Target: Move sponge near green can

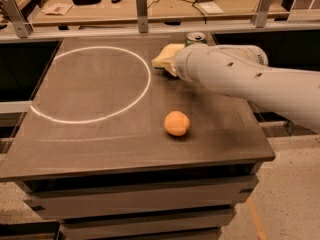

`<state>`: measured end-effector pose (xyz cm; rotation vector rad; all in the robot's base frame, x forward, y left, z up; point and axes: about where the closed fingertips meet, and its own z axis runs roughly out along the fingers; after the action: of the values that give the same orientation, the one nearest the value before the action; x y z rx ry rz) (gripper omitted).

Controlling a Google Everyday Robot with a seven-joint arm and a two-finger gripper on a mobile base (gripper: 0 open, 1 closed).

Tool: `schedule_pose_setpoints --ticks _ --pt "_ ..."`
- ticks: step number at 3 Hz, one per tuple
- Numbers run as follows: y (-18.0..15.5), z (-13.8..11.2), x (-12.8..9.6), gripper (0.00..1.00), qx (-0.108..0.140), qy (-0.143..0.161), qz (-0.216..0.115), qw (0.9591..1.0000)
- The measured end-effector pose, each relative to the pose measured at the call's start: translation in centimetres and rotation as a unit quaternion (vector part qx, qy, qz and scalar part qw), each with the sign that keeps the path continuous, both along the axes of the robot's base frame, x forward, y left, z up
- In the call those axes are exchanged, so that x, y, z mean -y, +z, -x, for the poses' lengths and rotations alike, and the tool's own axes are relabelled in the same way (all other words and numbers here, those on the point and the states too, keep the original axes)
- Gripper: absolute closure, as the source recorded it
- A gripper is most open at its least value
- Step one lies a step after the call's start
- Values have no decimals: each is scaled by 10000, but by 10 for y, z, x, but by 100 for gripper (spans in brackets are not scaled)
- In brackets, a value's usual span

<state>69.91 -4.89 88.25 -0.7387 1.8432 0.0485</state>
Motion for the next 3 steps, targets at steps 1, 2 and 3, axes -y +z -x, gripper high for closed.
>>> schedule_pose_setpoints --ticks 1,2,3 --pt "0 -6 30 100 29 -253 50 9997" --pt "-1 -7 43 100 43 -367 71 9993" --pt "-1 -8 45 100 44 -386 73 9992"
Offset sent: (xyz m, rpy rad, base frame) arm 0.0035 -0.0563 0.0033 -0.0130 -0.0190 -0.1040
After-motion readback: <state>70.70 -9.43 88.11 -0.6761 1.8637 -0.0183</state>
